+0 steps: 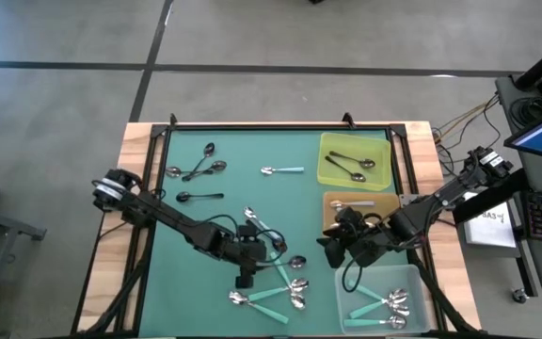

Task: Sort silverware by color (type)
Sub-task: Put the black spoon into the yellow bin

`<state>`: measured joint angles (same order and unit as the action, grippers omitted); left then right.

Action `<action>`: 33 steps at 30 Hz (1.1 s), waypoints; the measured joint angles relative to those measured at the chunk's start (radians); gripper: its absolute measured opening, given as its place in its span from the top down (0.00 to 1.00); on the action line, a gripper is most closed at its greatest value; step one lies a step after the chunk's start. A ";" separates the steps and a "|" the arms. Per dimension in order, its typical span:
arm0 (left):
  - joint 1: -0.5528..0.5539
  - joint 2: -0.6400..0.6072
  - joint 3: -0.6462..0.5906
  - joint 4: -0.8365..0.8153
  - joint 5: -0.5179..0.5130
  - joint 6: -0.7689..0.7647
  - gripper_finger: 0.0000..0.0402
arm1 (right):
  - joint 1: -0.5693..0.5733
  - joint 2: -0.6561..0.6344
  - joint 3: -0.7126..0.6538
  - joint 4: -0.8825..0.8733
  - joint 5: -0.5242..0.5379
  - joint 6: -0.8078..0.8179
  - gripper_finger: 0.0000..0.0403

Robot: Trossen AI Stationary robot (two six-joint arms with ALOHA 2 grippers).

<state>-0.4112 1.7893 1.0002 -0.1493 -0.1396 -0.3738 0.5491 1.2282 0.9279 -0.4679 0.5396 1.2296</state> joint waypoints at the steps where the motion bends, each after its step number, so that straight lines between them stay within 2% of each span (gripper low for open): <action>1: 0.000 0.000 0.000 0.009 -0.001 0.002 0.62 | 0.000 0.000 0.000 0.000 -0.005 0.000 0.58; 16: -0.001 0.075 0.001 0.167 -0.007 0.005 0.62 | 0.000 0.000 0.000 0.001 -0.019 0.008 0.58; 23: -0.001 0.127 0.001 0.175 -0.007 -0.012 0.63 | 0.000 0.000 0.000 0.001 -0.021 0.009 0.58; 27: -0.001 0.156 0.004 0.180 -0.021 -0.053 0.71 | 0.000 0.000 0.000 0.001 -0.024 0.009 0.58; 31: 0.000 0.158 0.004 0.176 -0.026 -0.116 0.91 | 0.000 0.000 0.000 0.000 -0.023 0.009 0.58; 33: 0.000 0.152 0.004 0.176 -0.025 -0.147 0.94 | 0.000 0.000 0.000 0.000 -0.023 0.006 0.58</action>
<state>-0.4114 1.9417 1.0041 0.0265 -0.1642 -0.5208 0.5491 1.2285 0.9279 -0.4675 0.5163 1.2358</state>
